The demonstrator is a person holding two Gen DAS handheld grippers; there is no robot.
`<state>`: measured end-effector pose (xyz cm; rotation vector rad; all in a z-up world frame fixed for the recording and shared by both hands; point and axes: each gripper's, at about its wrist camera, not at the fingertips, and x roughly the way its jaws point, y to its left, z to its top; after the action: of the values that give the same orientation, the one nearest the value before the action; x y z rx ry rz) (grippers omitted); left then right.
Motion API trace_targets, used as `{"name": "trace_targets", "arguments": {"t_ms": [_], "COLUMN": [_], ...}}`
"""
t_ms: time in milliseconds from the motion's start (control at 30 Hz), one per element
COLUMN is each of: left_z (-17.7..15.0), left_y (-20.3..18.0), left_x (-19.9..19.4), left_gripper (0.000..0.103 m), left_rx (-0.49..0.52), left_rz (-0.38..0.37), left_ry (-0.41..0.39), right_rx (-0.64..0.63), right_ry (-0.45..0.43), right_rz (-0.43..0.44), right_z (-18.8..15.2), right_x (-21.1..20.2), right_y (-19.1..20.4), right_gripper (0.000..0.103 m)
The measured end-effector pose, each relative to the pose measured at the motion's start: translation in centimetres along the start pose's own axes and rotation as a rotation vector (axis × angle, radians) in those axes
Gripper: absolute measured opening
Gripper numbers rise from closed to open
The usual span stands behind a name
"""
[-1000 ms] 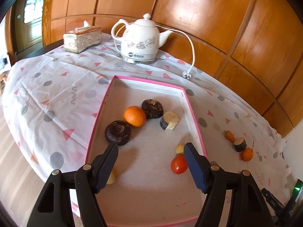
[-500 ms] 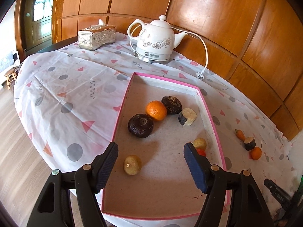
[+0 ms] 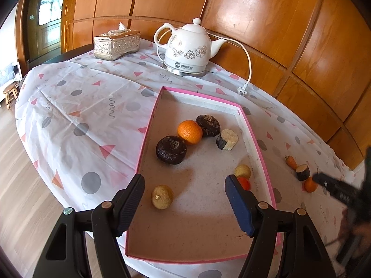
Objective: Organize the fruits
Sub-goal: 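Reach the right tool to the small orange carrot and grasp it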
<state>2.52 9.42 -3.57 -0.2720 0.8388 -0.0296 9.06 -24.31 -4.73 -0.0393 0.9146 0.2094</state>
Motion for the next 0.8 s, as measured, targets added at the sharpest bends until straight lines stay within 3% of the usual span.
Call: {"name": "trace_targets", "arguments": {"t_ms": [200, 467, 600, 633, 800], "left_z": [0.0, -0.2, -0.2, -0.2, -0.2], "left_y": [0.8, 2.1, 2.3, 2.3, 2.3], "left_x": [0.0, 0.2, 0.5, 0.5, 0.6], "left_gripper": [0.073, 0.074, 0.074, 0.074, 0.074], "left_rx": [-0.017, -0.047, -0.055, -0.057, -0.058], "left_rz": [0.009, 0.028, 0.032, 0.031, 0.029], "left_ry": [0.004, 0.017, 0.025, 0.026, 0.024], "right_rx": [-0.180, -0.344, -0.376, -0.379, -0.347], "right_ry": [0.086, 0.205, 0.247, 0.246, 0.211], "right_rz": [-0.031, -0.107, -0.133, -0.121, -0.111], "right_z": [3.4, 4.4, 4.4, 4.4, 4.6], "right_x": [3.6, 8.1, 9.7, 9.8, 9.0], "right_y": [1.1, 1.3, 1.1, 1.1, 1.2], "right_gripper": [0.035, 0.035, 0.033, 0.028, 0.026]}}
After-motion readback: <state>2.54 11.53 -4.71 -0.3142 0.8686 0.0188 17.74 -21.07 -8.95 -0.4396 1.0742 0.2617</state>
